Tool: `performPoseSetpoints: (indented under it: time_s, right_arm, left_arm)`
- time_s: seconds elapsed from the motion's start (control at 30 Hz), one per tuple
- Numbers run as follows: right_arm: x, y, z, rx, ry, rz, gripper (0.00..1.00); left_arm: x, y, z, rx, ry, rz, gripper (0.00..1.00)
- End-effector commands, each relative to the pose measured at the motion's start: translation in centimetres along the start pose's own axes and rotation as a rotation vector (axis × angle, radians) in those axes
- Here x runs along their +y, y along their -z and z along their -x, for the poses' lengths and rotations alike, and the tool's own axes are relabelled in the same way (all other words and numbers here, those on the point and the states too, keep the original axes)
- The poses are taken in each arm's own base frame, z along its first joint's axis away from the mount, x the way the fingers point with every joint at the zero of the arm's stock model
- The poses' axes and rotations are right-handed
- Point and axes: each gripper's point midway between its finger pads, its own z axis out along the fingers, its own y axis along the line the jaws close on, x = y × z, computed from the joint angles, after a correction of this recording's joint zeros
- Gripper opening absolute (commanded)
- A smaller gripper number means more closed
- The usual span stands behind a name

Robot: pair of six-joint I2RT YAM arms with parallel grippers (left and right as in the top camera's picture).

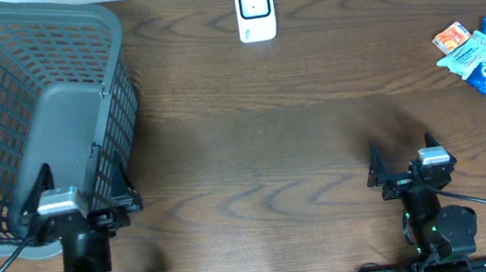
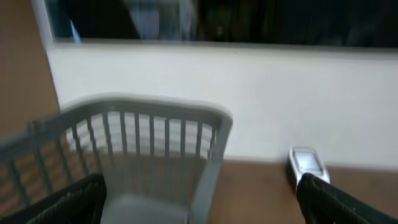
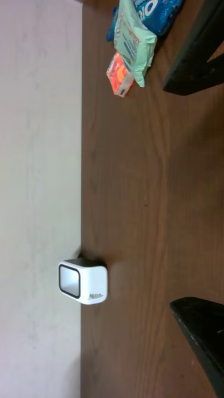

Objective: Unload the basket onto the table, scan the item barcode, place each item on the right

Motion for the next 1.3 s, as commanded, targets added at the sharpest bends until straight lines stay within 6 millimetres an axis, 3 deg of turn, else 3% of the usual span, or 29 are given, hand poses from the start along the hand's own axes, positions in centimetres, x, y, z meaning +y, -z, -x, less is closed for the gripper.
performPoseSetpoints:
  time_s: [0.0,0.1,0.17,0.23,0.37,0.43,0.57,0.7,0.9,0.97,1.07,1.27]
  right_arm:
    - [-0.2,0.0,-0.1,0.0,-0.018,-0.007,0.99]
    - [-0.2,0.0,-0.1,0.0,-0.018,-0.007,0.99]
    - [-0.2,0.0,-0.1,0.0,-0.018,-0.007,0.99]
    - [-0.2,0.0,-0.1,0.0,-0.018,-0.007,0.99]
    - [-0.2,0.0,-0.1,0.0,-0.018,-0.007,0.99]
    - [-0.2,0.0,-0.1,0.0,-0.018,-0.007,0.99]
    - [-0.2,0.0,-0.1,0.0,-0.018,-0.007,0.99]
    - [-0.2,0.0,-0.1,0.0,-0.018,-0.007,0.99]
    - [-0.2,0.0,-0.1,0.0,-0.018,-0.007,0.99]
    - [-0.2,0.0,-0.1,0.0,-0.018,-0.007,0.99]
    - [-0.2,0.0,-0.1,0.0,-0.018,-0.007,0.99]
    - [-0.2,0.0,-0.1,0.0,-0.018,-0.007,0.99]
  left_arm:
    - [-0.5,0.4,2.7,-0.105,-0.005,-0.025,0.98]
    - [-2.1,0.8,4.6,-0.178,-0.012,-0.119,0.98]
    - [-3.8,1.0,4.2,-0.164,-0.002,-0.213,0.98]
    - [-5.0,1.1,2.7,-0.094,0.06,-0.281,0.98]
    - [-6.0,1.2,-3.2,0.158,0.163,-0.312,0.98]
    - [-6.0,1.3,-5.3,0.23,0.196,-0.303,0.98]
    - [-6.4,1.2,-7.4,0.282,0.217,-0.312,0.98]
    - [-5.2,0.8,-9.4,0.327,0.208,-0.236,0.98]
    - [-5.7,1.1,-10.0,0.352,0.217,-0.263,0.98]
    - [-5.2,1.2,-10.8,0.383,0.215,-0.235,0.98]
    - [-2.8,1.2,-12.1,0.418,0.19,-0.095,0.98]
    - [3.0,0.9,-11.2,0.352,0.081,0.191,0.98]
